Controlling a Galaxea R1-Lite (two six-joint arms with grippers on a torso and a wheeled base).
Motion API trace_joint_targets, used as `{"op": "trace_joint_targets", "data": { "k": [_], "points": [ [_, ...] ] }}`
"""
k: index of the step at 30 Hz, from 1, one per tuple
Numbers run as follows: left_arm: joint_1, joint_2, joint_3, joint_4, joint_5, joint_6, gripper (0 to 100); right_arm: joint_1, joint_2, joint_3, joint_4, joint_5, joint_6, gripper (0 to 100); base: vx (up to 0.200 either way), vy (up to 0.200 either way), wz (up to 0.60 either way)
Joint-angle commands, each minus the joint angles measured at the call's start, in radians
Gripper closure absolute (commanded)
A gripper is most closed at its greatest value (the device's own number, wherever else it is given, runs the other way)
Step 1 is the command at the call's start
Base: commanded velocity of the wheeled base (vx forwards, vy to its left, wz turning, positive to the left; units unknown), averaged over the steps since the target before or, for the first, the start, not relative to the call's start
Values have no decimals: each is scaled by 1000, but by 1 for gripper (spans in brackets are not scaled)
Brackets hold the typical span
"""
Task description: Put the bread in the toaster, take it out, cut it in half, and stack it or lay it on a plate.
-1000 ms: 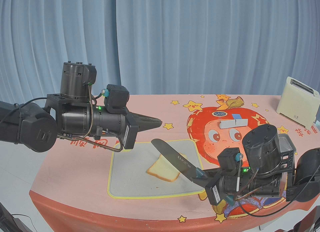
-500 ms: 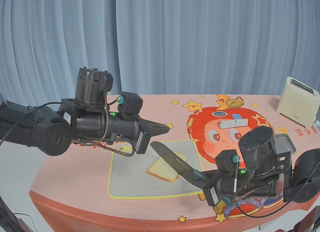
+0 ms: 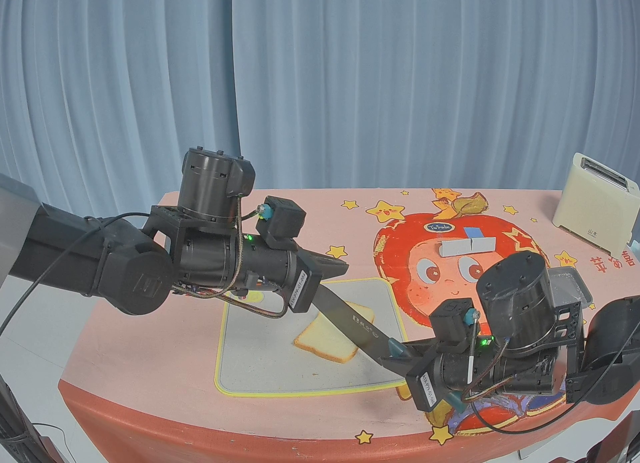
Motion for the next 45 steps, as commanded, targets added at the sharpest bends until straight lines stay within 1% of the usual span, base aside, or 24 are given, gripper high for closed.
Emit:
{"op": "trace_joint_targets", "data": {
  "k": [1, 7, 12, 13, 14, 15, 16, 18, 23, 31, 32, 34, 36, 38, 45],
  "points": [
    [-5, 7, 6, 0, 0, 1, 100, 2, -2, -1, 0, 0, 0, 100, 0, 0, 0],
    [-7, 1, -5, 0, 0, 0, 100, -3, -28, -9, 4, -6, 0, 100, 0, 0, 0],
    [-1, -7, -25, -2, 11, 1, 100, -6, -54, -82, 73, -6, -10, 100, 0, 0, 0],
    [-1, -7, -25, -2, 11, 1, 100, -6, -54, -82, 73, -6, -10, 100, 0, 0, 0],
    [-2, -18, -20, -12, 22, 1, 100, -6, -55, -136, 135, -6, -10, 100, 0, 0, 0],
    [-2, -18, -20, -12, 22, 1, 100, -6, -55, -136, 135, -6, -10, 100, 0, 0, 0],
    [-4, -24, -11, -48, 23, -3, 100, -3, -60, -168, 198, -6, -10, 100, 0, 0, 0],
    [-4, -15, -5, -94, 25, -5, 100, 3, -61, -184, 241, -6, -10, 100, 0, 0, 0],
    [-4, -8, 3, -103, 51, -9, 100, -2, -49, -185, 238, -6, -15, 100, 0, 0, 0],
    [-1, 27, 46, -120, 48, -11, 100, 3, -15, -191, 236, -8, -17, 100, 0, 0, 0],
    [-1, 27, 59, -150, 48, -12, 100, 0, -5, -201, 238, -8, -17, 100, 0, 0, 0],
    [-1, 27, 63, -161, 48, -14, 100, -3, 1, -205, 238, -8, -18, 100, 0, 0, 0],
    [-1, 27, 67, -187, 48, -23, 100, -6, 15, -210, 238, -8, -21, 100, 0, 0, 0],
    [1, 27, 72, -193, 49, -29, 100, -8, 15, -210, 244, -8, -21, 100, 0, 0, 0],
    [1, 28, 96, -195, 49, -31, 100, -8, 44, -204, 238, -8, -21, 100, 0, 0, 0]
  ]
}}
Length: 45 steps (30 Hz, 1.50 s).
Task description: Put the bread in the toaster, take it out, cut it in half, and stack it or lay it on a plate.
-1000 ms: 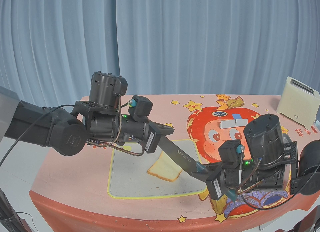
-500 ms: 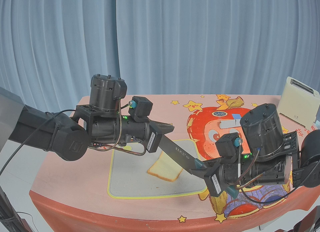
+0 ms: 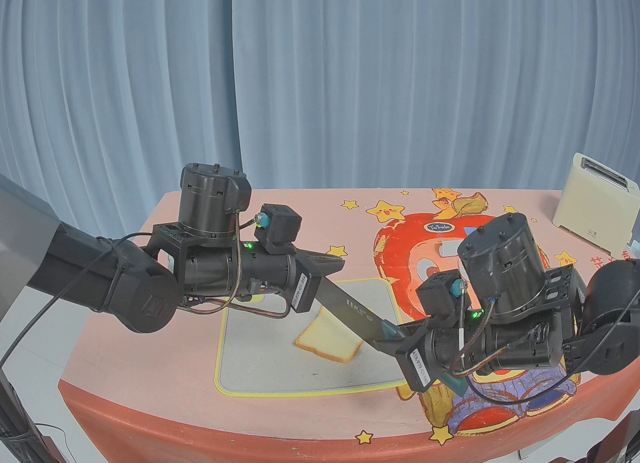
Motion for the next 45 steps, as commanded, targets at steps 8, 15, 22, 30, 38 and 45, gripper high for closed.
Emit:
{"op": "trace_joint_targets", "data": {
  "k": [8, 15, 22, 30, 38, 45],
  "points": [
    [-3, 20, 38, -61, -2, -4, 100, 2, 27, 6, 4, 0, 1, 100, 0, 0, 0],
    [-4, 23, 63, -95, -2, -4, 100, 2, 28, 9, 8, -1, 1, 100, 0, 0, 0],
    [-11, 23, 81, -96, -4, -4, 100, 2, 38, 9, 7, -1, 2, 100, 0, 0, 0],
    [-14, 90, 87, -187, 1, -6, 100, 2, 39, 0, 7, -18, 2, 100, 0, 0, 0],
    [-17, 124, 132, -314, 22, -14, 100, 8, 39, -9, 8, -37, 2, 100, 0, 0, 0],
    [-12, 135, 173, -422, 29, -15, 100, 12, 39, -20, 10, -38, 6, 100, 0, 0, 0]
  ]
}}
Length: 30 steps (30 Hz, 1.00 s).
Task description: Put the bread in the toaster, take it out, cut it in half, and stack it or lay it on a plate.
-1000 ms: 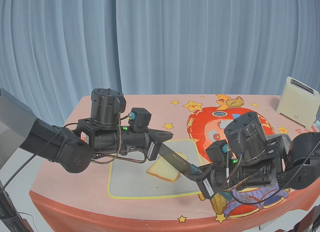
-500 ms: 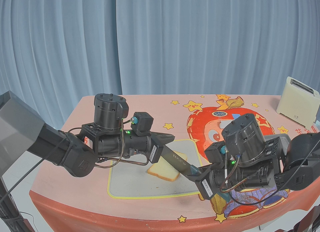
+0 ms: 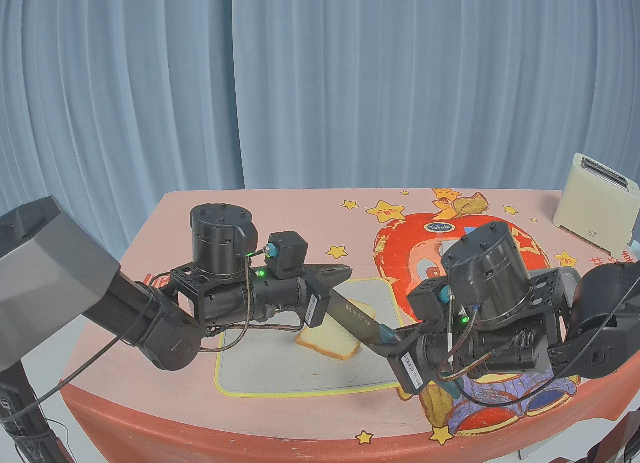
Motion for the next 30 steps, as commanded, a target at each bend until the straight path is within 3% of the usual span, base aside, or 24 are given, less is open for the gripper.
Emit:
{"op": "trace_joint_targets", "data": {
  "k": [1, 14, 30],
  "points": [
    [2, 15, 31, -23, -1, 0, 100, 3, 0, -10, 0, -1, 0, 100, 0, 0, 0],
    [-35, 6, 59, -141, -4, -5, 100, -8, 2, -18, 2, -2, 0, 100, 0, 0, 0],
    [-40, 102, 103, -178, -2, 3, 100, -1, 0, -18, 2, -12, 0, 100, 0, 0, 0]
  ]
}}
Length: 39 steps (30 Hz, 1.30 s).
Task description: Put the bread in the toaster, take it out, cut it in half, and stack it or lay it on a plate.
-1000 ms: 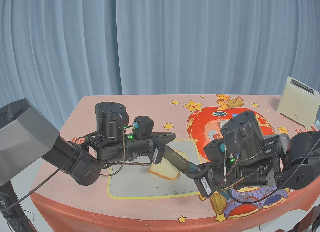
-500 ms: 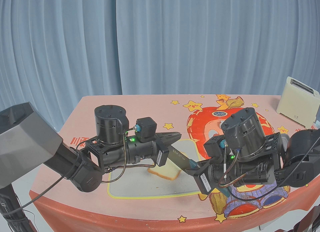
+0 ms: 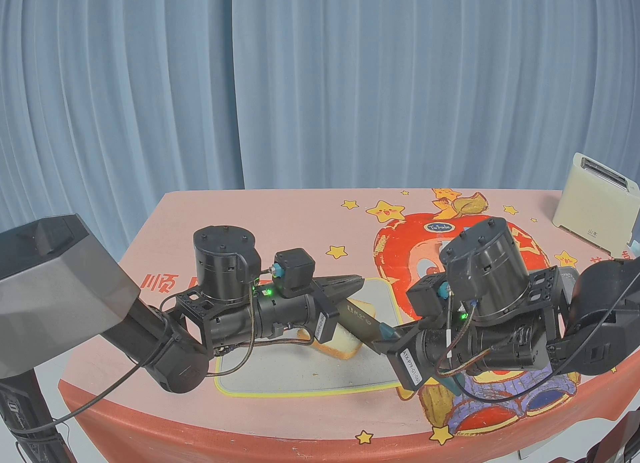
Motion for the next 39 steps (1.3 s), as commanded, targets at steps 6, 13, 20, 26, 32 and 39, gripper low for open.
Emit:
{"op": "trace_joint_targets", "data": {
  "k": [6, 13, 20, 26, 32, 39],
  "points": [
    [-1, 56, 9, 10, 5, 4, 100, -2, -2, -1, -4, -6, -2, 100, 0, 0, 0],
    [-1, 56, 20, 10, 5, 3, 100, 0, -2, 1, -4, -7, -2, 100, 0, 0, 0],
    [-1, 50, 16, -24, 7, 3, 100, 3, -2, 18, -4, -6, 0, 100, 0, 0, 0],
    [-15, 43, 9, -47, 8, 0, 100, 3, -1, 35, -4, -6, 0, 100, 0, 0, 0],
    [-26, 43, 6, -49, 8, 1, 100, 1, 1, 41, -4, -7, 0, 100, 0, 0, 0],
    [-24, 52, 11, -49, 10, 1, 100, -2, -12, 13, -4, -21, -3, 100, 0, 0, 0]
  ]
}}
